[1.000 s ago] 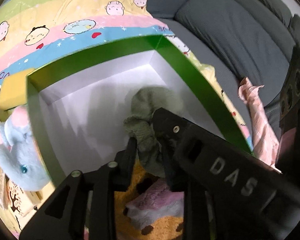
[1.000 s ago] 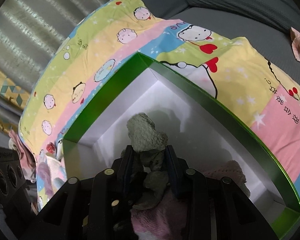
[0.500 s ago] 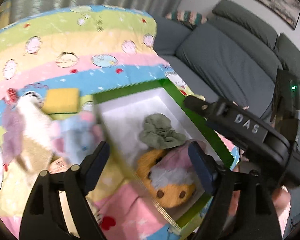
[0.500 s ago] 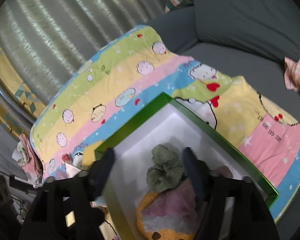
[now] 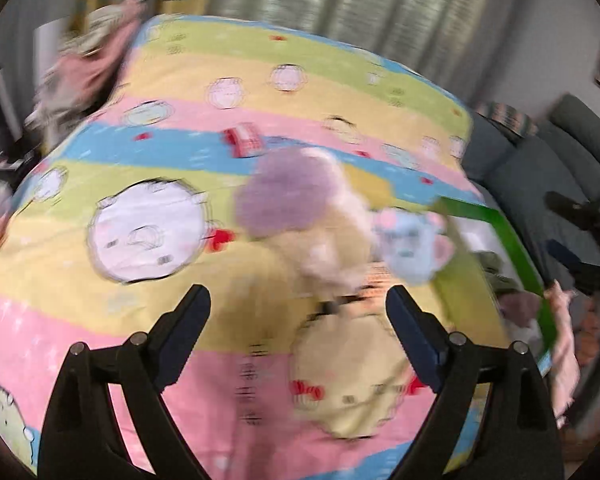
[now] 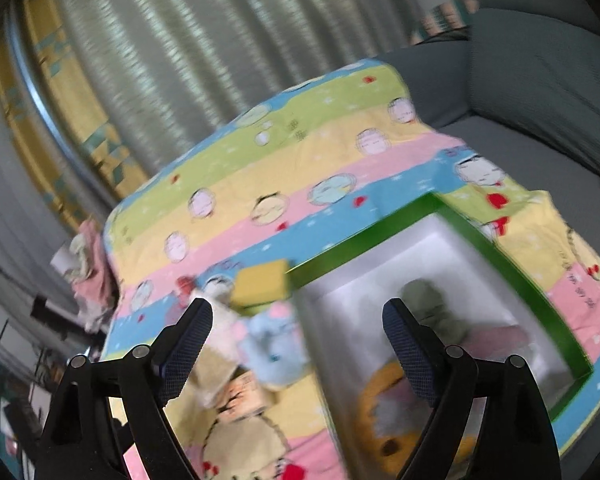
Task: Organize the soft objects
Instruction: 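Move the right tool back over the orange-tree tissue pack on the quilt, then close the right tool on the tissue pack and lift it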
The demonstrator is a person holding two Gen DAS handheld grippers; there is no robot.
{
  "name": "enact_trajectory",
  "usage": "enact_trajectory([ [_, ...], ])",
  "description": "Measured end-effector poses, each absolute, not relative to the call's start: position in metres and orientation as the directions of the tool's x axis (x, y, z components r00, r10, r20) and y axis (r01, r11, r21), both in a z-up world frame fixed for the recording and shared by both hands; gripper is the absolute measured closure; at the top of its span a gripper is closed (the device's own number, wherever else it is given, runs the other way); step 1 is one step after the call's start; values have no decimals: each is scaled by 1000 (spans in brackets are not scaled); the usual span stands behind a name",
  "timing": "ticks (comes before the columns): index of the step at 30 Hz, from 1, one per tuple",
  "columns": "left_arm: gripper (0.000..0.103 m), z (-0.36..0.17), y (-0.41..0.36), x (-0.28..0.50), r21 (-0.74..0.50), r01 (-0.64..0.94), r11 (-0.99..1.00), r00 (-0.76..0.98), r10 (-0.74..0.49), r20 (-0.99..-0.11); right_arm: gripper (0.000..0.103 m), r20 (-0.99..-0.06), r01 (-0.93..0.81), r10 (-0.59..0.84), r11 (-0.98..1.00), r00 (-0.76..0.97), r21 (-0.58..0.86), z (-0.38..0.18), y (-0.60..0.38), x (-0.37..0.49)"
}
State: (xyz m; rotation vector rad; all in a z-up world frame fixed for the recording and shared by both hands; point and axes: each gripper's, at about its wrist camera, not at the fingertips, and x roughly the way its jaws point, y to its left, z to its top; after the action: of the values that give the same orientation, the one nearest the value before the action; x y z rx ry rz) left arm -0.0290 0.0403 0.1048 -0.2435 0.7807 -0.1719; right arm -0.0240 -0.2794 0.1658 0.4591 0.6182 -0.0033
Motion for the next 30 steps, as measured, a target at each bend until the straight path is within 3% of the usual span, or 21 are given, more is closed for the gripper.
enact_trajectory([
  [5,14,74,80,-18,-313,-91,945,683,-170,-711,15,-607,46,242,907,757,419,154,-236,-8],
  [9,14,66,90,-14,-278,-149,949,663,-113,-740,15,-696,-39,259,948,669,315,130,-189,11],
  [19,14,68,116,-22,-320,-191,928,668,-116,-735,15,-870,-149,108,988,481,40,45,-122,40],
  [23,14,68,121,-23,-341,-196,919,664,-131,-736,15,-865,-114,41,993,500,-19,32,-126,44],
  [30,14,69,125,-23,-364,-192,911,661,-154,-734,15,-871,-96,70,995,485,27,22,-135,48],
])
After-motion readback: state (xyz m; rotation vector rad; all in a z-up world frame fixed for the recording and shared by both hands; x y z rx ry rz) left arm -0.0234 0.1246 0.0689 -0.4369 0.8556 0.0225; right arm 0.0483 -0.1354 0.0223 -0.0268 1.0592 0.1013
